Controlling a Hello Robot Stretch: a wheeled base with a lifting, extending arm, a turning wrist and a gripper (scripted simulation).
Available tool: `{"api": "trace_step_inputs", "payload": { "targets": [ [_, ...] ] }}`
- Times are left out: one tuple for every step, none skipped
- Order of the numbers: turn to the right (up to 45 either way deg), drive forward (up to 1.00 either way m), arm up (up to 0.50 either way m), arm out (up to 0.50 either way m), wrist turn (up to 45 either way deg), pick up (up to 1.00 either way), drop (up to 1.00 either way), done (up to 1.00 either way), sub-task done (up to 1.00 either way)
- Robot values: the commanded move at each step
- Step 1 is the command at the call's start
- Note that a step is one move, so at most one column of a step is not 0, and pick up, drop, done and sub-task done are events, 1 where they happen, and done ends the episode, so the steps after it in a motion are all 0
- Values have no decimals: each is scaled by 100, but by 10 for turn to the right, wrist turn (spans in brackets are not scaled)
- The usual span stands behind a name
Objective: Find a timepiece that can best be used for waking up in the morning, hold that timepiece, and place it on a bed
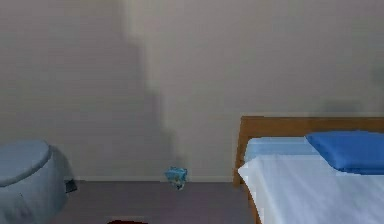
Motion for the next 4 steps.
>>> {"api": "trace_step_inputs", "payload": {
  "targets": [
    [0,10,0,0,0,0,0,0,0],
    [0,0,0,48,0,0,0,0,0],
    [0,0,0,0,450,0,0,0,0],
    [0,0,0,0,450,0,0,0,0]
  ]
}}
